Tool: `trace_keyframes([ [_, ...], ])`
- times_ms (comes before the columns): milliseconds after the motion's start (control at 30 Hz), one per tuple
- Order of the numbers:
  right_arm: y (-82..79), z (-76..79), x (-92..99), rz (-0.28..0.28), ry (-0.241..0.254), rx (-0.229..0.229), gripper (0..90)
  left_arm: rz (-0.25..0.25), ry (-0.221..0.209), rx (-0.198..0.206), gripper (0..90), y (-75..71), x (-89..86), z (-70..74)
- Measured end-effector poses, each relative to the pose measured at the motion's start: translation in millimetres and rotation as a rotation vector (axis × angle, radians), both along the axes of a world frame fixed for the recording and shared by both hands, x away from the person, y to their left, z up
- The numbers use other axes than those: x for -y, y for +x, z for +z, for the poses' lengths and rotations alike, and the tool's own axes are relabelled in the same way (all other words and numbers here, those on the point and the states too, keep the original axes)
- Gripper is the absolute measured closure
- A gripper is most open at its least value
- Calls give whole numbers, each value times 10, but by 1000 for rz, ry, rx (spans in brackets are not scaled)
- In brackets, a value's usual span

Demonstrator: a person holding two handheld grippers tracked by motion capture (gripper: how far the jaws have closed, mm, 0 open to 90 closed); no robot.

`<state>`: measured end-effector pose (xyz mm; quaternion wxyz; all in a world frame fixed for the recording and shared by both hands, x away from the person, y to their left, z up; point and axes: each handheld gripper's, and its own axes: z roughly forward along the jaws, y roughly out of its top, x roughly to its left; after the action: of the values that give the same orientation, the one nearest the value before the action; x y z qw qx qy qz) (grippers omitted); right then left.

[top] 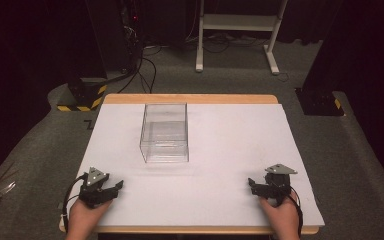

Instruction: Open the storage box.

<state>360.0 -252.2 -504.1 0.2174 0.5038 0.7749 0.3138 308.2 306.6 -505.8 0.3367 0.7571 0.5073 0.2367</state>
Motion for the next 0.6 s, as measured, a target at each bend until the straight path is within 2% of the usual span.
trace_keyframes([
  [167, 0, 0, 0, 0, 0, 0, 120, -17, -30, -3, 367, -15, 24, 38],
  [600, 0, 0, 0, 0, 0, 0, 121, -82, -92, 41, 384, -29, 160, 179],
])
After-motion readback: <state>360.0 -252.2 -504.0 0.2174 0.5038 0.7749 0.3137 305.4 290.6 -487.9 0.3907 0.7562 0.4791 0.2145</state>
